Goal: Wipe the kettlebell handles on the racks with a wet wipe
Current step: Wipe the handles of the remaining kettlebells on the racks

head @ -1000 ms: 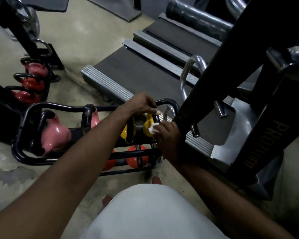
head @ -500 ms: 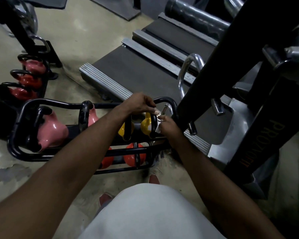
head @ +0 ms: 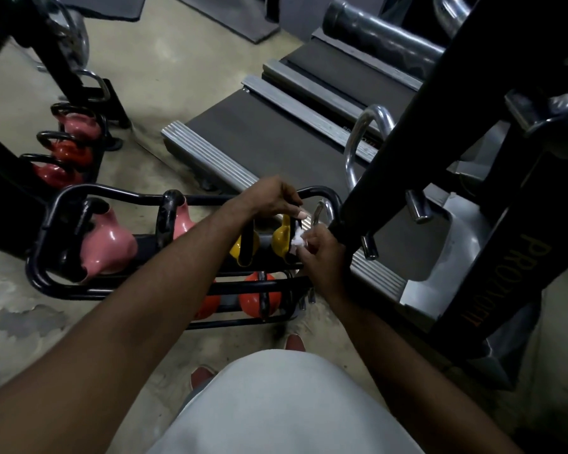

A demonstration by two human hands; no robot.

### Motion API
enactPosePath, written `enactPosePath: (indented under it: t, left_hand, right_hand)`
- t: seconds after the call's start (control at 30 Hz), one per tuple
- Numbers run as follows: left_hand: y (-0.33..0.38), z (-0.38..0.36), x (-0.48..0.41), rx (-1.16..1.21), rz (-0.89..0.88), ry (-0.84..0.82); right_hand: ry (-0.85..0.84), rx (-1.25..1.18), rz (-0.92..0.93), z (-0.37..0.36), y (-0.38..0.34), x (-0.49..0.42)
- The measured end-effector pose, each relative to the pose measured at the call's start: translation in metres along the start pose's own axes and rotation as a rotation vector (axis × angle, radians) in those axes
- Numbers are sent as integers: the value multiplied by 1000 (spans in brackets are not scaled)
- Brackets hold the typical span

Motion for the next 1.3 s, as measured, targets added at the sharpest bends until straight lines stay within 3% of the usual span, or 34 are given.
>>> enactPosePath:
  t: [0.1,0.3,0.4,0.6,0.67,0.73,0.8,0.87,0.93,1.07,1.2,1.3]
  left_hand:
    - [1,-2,-1,-1,5,7]
    - [0,-4,0,31,-2,-24]
    - [0,-2,-1,16,4,-13]
    - [7,-4,2,-55,-7,-47]
    - [9,-7,8,-60,-16,-20]
    - [8,-3,15,-70,-27,84]
    - [8,7,32,-39,-27,289]
    - [15,15,66,-1,-110,504]
    - [22,3,108,2,-237,568]
    - [23,-54,163,-227,-446,396]
    - [20,-75,163,-429,-490,287]
    - [20,-73,162,-492,-521,255]
  right_hand:
    - [116,-4,157,0,-9,-11]
    - [-17,65,475,-3,-11,16]
    - [55,49,411,-6,-20,-10]
    - [36,-19,359,6,-3,8]
    - [-32,-51,220,5,8,-6]
    - [-135,-144,-30,-4,23,-20]
    - [-191,-295,-268,-10,39,-24]
    - [-208,-375,-353,-10,42,-25]
    - [-204,-400,-346,-6,36,-30]
    - [-250,-348,-113,-3,16,-42]
    - [-276,-227,111,-2,6,-41]
    - [-298,-187,102,-17,1,-66]
Point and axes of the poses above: each hand's wrist, its own x-axis away from the middle knuckle, its own z-axis out of the back of the hand, y = z × x, the point moved 6 cm from there along -x, towards the middle knuckle, and after that the axes turned 14 degrees about y, right-handed, at the moved point
